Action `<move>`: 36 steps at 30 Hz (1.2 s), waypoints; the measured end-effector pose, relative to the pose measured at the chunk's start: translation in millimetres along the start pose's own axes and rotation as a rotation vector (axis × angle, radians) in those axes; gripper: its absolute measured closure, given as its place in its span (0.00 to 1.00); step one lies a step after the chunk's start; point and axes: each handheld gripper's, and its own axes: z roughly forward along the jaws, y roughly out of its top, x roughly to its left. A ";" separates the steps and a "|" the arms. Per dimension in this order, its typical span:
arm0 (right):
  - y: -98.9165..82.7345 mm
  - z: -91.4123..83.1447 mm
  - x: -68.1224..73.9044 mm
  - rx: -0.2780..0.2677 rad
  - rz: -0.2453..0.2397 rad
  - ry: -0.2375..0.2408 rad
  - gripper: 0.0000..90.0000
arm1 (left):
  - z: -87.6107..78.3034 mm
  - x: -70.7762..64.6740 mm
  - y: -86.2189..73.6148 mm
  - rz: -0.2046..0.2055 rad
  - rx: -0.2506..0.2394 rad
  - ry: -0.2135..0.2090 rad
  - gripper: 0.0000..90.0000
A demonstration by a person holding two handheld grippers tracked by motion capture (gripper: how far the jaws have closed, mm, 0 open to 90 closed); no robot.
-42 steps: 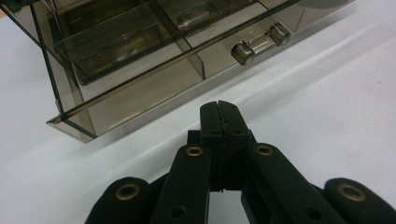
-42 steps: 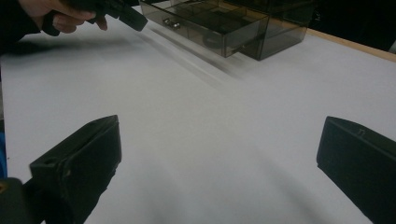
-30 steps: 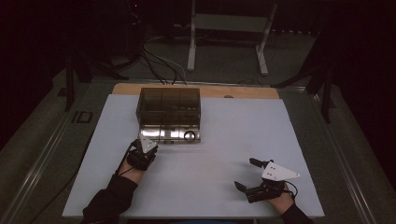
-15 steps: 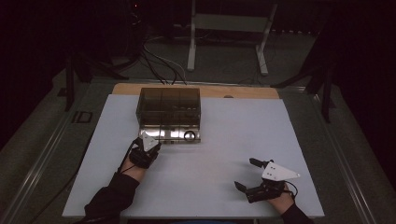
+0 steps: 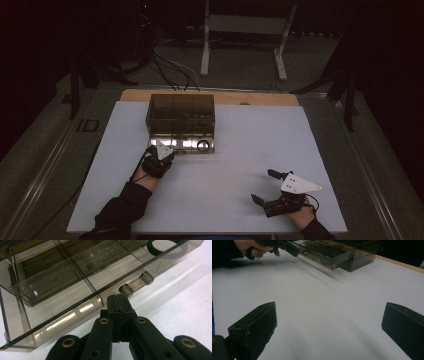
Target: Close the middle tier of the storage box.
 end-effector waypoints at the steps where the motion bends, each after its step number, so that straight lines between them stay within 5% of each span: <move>1: 0.0 -0.1 0.0 0.000 0.001 0.000 0.00 | 0.2 0.2 -0.1 -0.003 -0.003 -0.002 1.00; 22: 0.0 0.0 -0.1 0.000 0.003 0.000 0.00 | 3.8 2.2 2.4 -0.014 -0.008 0.008 1.00; 27: 0.0 0.2 -0.3 0.000 0.003 0.001 0.00 | 4.4 7.5 2.0 -0.053 -0.014 -0.027 1.00; 36: -0.1 -0.3 -0.7 -0.002 0.004 -0.001 0.00 | 7.7 7.1 6.3 -0.039 -0.014 0.002 1.00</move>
